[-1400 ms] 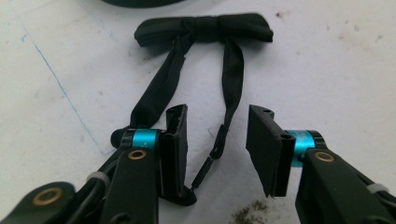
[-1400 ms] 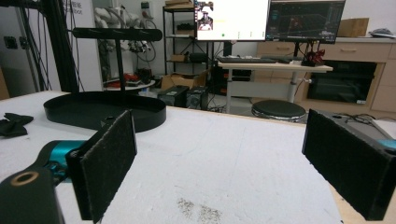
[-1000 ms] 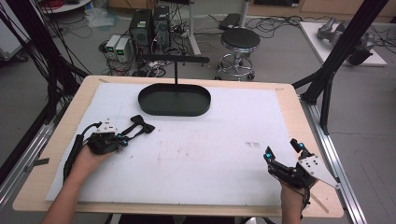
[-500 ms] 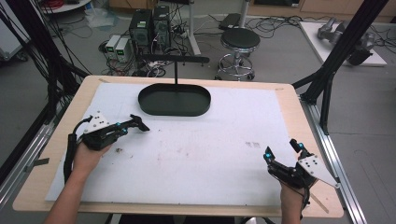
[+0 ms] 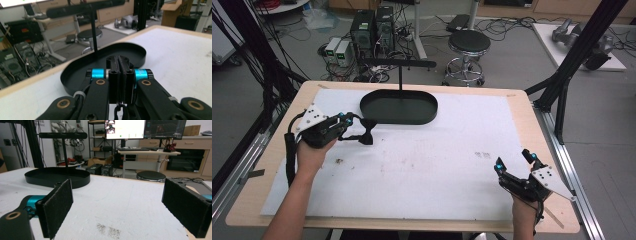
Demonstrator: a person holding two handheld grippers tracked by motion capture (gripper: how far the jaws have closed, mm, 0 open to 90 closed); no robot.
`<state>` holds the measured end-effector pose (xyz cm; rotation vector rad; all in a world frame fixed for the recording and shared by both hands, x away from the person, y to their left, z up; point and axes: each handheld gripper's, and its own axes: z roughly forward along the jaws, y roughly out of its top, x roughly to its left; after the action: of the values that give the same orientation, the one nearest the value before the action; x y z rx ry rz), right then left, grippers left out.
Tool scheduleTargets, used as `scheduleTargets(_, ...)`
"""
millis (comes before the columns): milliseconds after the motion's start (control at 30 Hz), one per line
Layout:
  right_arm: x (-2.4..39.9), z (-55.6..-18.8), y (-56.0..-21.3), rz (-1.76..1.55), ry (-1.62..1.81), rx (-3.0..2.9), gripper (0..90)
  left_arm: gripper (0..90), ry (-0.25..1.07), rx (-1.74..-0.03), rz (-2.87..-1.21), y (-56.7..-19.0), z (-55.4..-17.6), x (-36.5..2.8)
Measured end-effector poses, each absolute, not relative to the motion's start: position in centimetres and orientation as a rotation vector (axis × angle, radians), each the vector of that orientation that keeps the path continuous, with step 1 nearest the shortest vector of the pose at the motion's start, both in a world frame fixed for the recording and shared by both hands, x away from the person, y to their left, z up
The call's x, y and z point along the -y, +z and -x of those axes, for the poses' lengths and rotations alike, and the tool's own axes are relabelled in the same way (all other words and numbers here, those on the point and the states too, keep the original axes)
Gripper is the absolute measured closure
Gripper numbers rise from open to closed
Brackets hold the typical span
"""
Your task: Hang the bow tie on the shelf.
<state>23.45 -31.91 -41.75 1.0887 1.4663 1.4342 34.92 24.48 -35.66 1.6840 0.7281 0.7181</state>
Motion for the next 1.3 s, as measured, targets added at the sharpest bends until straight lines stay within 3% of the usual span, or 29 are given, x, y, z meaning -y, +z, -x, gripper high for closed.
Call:
scheduleTargets(633, 32.0, -23.6, -42.4, -1.098, 1.432, -1.493, 9.2, 87.3, 0.788, -0.637, -1.537, -30.2, -41.5, -22.8)
scheduleTargets(1300, 31.9, -23.7, -42.6, -1.097, 1.428, -1.503, 9.2, 87.3, 0.829, -0.673, -1.548, -30.0, -49.6, -21.7)
